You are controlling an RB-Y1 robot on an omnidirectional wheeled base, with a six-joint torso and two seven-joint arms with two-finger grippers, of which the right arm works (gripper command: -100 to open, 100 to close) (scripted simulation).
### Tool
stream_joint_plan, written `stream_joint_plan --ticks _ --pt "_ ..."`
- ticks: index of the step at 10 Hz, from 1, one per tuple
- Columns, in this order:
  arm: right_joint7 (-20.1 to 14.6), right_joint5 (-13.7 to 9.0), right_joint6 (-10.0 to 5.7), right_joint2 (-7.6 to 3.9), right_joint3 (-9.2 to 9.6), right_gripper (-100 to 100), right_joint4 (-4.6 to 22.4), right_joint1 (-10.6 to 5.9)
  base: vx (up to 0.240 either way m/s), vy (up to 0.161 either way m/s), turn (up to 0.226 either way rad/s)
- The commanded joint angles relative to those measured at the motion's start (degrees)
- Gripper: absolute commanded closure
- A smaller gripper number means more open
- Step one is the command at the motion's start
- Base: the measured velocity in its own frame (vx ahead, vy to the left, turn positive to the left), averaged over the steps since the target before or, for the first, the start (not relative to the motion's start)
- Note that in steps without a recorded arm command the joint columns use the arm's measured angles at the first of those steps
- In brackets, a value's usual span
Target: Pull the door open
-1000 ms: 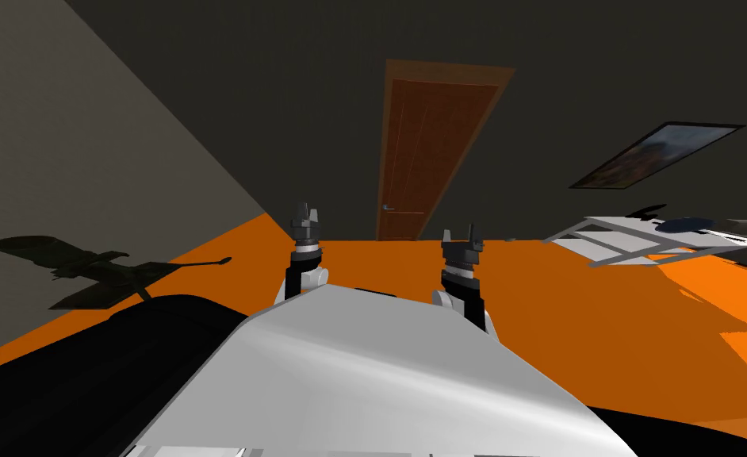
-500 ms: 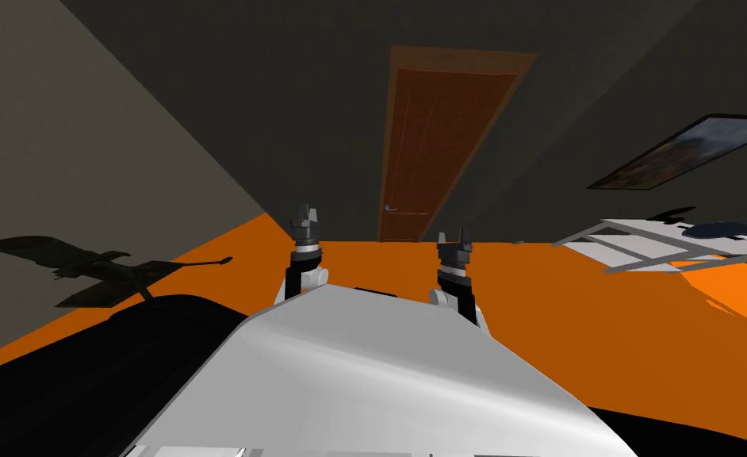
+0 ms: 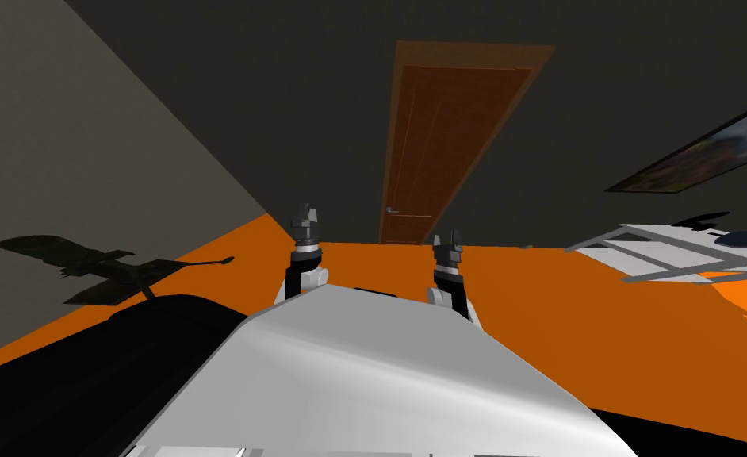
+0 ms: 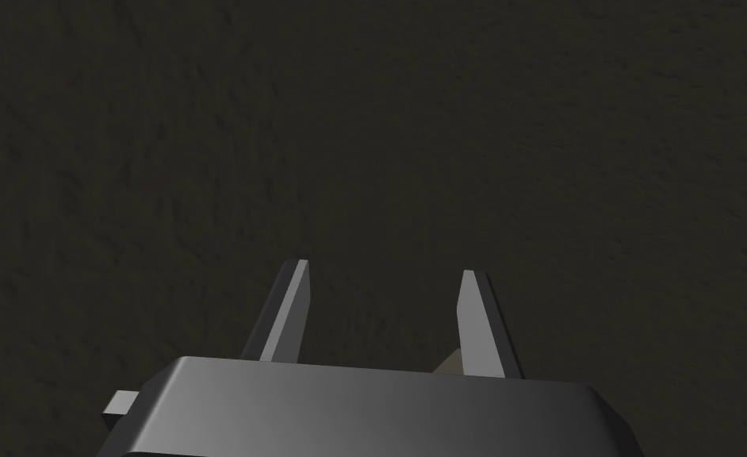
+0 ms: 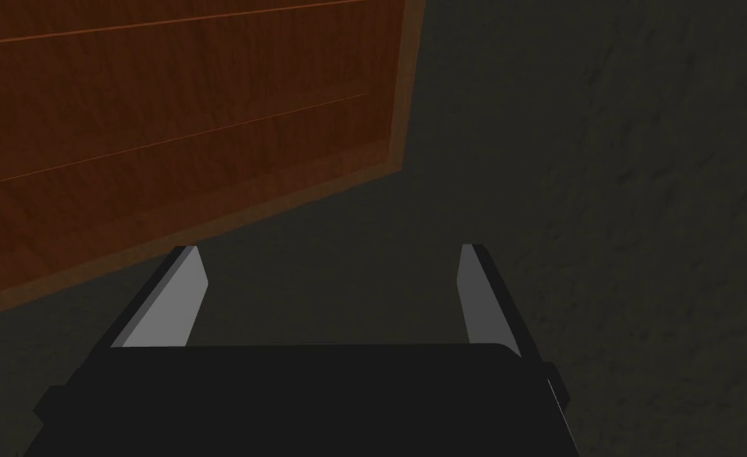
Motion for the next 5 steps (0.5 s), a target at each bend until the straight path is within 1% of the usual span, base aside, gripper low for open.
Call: stream_joint_plan --ticks 1,5 --pt "-0.01 -0.05 -0.54 -0.22 -0.09 -100 2.25 -0.75 0.098 0.016 0.035" --pt "-0.03 -0.19 -1.9 -0.78 -0.35 -100 7.79 -2.66 0.095 0.02 0.041"
